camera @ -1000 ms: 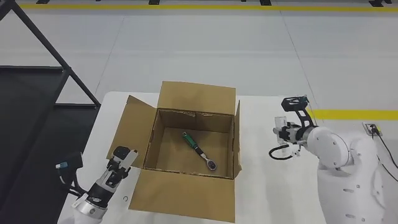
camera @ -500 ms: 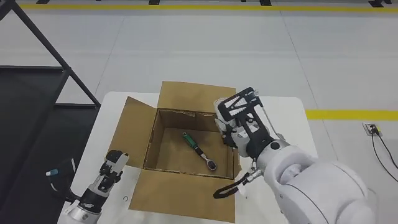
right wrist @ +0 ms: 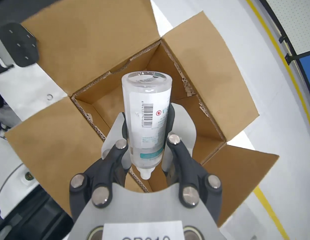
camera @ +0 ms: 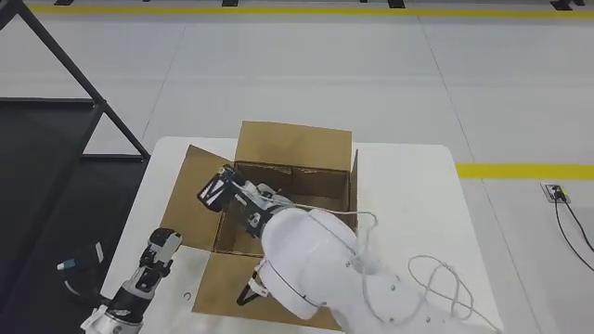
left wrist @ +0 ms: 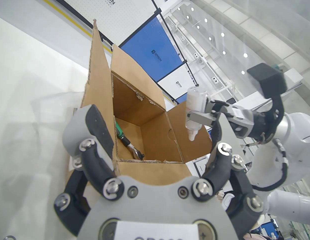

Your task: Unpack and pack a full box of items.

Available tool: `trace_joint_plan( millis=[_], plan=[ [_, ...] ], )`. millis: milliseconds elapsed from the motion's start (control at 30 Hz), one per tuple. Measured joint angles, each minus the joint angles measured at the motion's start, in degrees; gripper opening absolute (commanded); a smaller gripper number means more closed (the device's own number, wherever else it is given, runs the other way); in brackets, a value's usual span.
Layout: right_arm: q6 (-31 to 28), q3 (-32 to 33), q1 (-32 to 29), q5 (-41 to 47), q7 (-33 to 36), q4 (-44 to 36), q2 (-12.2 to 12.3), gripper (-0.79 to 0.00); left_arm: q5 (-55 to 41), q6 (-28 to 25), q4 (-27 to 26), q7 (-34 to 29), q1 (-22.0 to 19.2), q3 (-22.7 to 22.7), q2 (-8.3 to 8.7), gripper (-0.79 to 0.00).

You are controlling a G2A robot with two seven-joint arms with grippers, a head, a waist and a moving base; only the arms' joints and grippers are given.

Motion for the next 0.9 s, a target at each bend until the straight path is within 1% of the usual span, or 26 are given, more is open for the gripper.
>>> trace_joint_plan(
  millis=[100,200,333,500,600,900],
  plan=[
    [-0.4,-4.0,2.7,-1.2,1.0,7.2,-1.7,-0.785,-0.5,-0.4,0.2,-0.2,0.2,-0.4,0.02,0.0],
    [0.2,-6.8,3.9,-2.3,0.6,13.9,-3.4,-0.785,-0.9,-0.9,0.3,-0.4,0.4,-0.7,0.02,0.0],
    [0.9,-8.0,4.9,-3.0,-0.2,21.8,-5.1,-0.785,-1.3,-1.4,0.5,-0.9,0.8,-1.0,0.03,0.0],
    [2.3,-6.3,6.3,-1.7,-3.2,30.8,-6.6,-0.785,-1.6,-1.7,0.6,-1.6,0.8,-1.3,0.07,0.0],
    [1.7,-4.1,6.9,0.6,-5.7,35.0,-7.1,-0.785,-1.7,-1.9,0.7,-2.1,0.7,-1.5,0.1,0.0],
    [0.1,0.5,7.7,3.2,-9.0,43.2,-7.5,-0.785,-1.7,-1.7,0.8,-3.0,0.6,-1.7,0.16,0.0]
  ],
)
